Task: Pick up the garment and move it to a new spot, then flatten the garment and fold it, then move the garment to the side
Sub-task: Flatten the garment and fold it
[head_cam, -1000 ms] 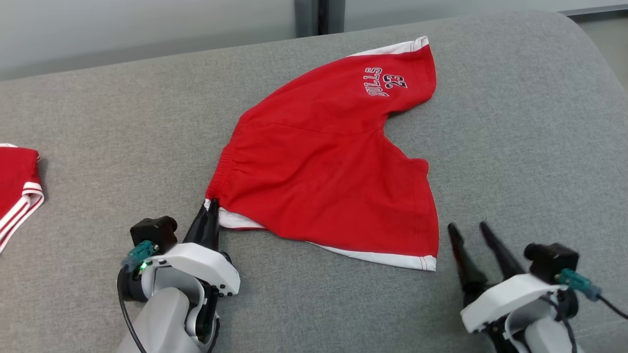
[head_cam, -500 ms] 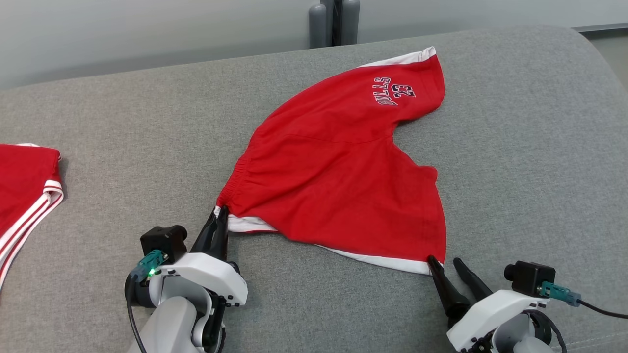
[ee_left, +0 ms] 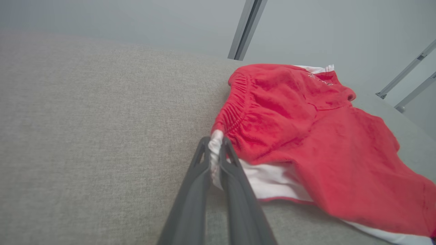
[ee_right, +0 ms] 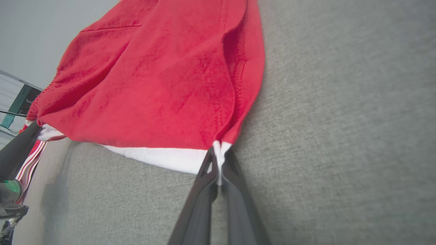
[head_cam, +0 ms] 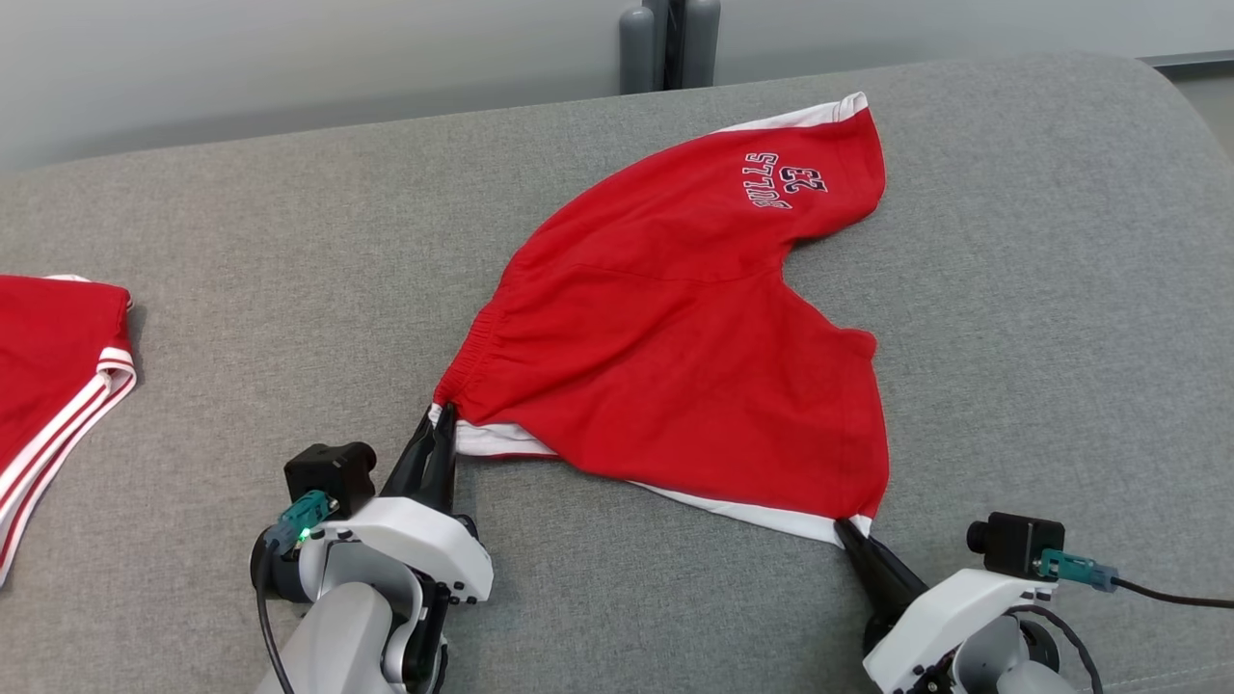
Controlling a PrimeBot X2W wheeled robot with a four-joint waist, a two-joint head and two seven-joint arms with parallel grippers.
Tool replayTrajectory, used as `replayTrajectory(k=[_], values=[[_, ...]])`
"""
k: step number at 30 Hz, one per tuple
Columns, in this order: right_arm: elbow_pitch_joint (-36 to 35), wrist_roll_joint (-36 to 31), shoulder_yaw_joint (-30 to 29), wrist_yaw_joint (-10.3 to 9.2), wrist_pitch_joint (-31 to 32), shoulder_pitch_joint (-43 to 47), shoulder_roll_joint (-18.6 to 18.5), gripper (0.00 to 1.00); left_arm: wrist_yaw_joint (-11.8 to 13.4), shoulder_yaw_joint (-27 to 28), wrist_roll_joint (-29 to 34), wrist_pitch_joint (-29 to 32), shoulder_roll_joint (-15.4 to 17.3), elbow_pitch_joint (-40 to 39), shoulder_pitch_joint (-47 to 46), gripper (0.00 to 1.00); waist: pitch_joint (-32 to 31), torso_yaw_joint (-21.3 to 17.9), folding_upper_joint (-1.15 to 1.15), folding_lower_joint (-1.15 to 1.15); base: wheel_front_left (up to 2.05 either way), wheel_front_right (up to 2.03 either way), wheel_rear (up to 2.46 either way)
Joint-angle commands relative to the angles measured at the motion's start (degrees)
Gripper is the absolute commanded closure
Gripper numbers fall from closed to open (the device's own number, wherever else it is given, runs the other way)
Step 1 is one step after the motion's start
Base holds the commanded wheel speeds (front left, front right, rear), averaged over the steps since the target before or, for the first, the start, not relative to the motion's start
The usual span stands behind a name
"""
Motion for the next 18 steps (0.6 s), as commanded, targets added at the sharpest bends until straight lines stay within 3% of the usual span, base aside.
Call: replayTrajectory(k=[1, 18], values=[[0.51, 0.11, 0.41, -0.04, 0.15, 0.26, -0.23, 1.0, 0.12, 0.21, 0.57, -0.05, 0.29, -0.04, 0.13, 1.0, -0.02, -0.03, 0.0, 0.0, 0.0, 0.0, 0.0], [-8.88, 7.5, -3.86, -0.03, 1.28, -4.27, -9.33, 1.0, -2.45, -3.58, 4.76, 0.63, 3.43, 0.03, -0.03, 1.0, -3.9, 0.15, 0.0, 0.0, 0.0, 0.0, 0.0]])
